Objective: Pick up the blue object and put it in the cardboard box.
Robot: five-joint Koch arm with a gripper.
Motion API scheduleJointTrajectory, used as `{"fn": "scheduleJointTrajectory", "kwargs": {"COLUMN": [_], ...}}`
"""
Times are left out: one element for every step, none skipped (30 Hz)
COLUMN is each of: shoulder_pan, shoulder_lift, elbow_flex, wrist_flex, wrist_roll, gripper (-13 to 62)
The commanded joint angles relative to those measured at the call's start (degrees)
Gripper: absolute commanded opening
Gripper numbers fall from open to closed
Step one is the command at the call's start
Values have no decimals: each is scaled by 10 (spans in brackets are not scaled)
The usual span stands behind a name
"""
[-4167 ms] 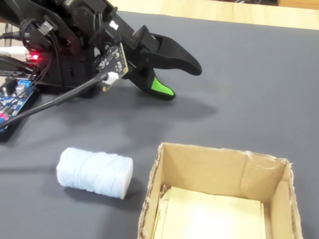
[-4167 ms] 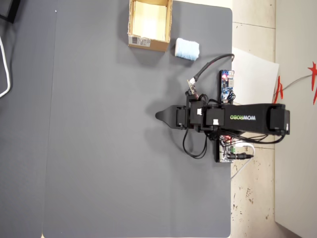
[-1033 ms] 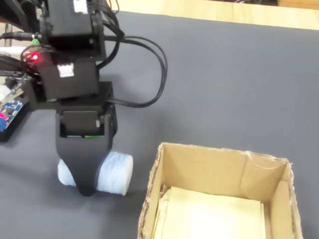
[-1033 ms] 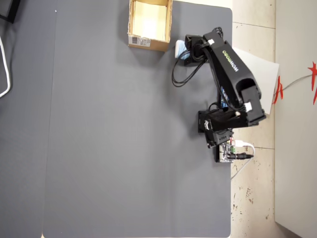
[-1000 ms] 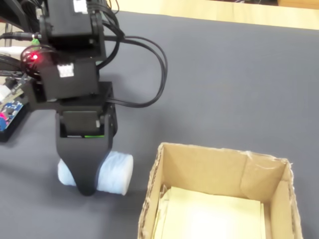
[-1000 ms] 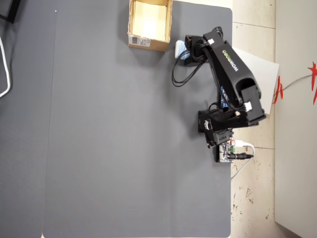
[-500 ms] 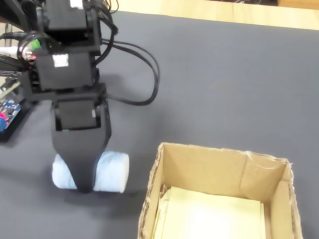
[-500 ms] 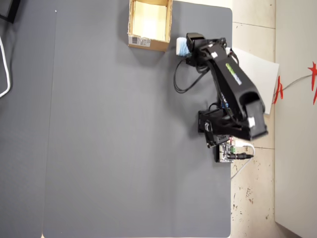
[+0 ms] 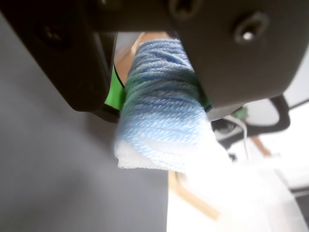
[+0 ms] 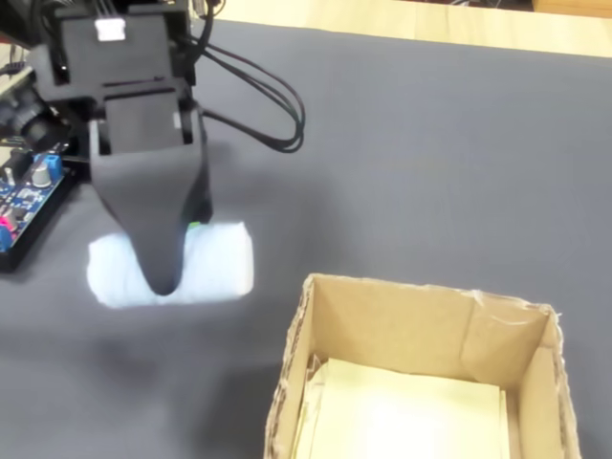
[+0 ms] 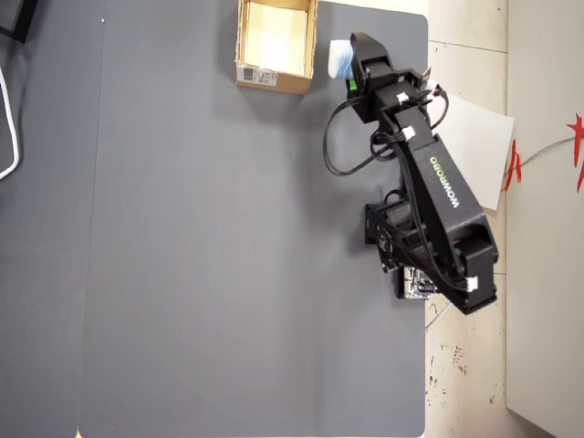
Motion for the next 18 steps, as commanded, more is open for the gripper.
{"fn": "scheduleJointTrajectory", "kwargs": {"shoulder_pan": [-31, -38, -46, -59, -69, -84, -94, -113, -121, -129, -138, -151, -155, -158, -163, -172, -178, -183], "shoulder_lift": [15, 14, 12, 10, 4, -3, -8, -20, -31, -39, -49, -66, -72, -76, -80, -85, -89, -91], "elbow_flex": [-47, -55, -63, -75, -83, -97, -105, -128, -142, -154, -163, -174, -177, -179, -180, -179, -178, -178], "wrist_flex": [-94, -100, -106, -112, -113, -115, -119, -123, -123, -123, -123, -123, -123, -123, -123, -121, -117, -116], "wrist_roll": [21, 21, 21, 21, 20, 18, 18, 17, 16, 17, 17, 18, 18, 18, 18, 20, 21, 21], "gripper": [215, 215, 215, 215, 215, 215, 215, 215, 215, 215, 216, 217, 217, 221, 221, 256, 276, 284]}}
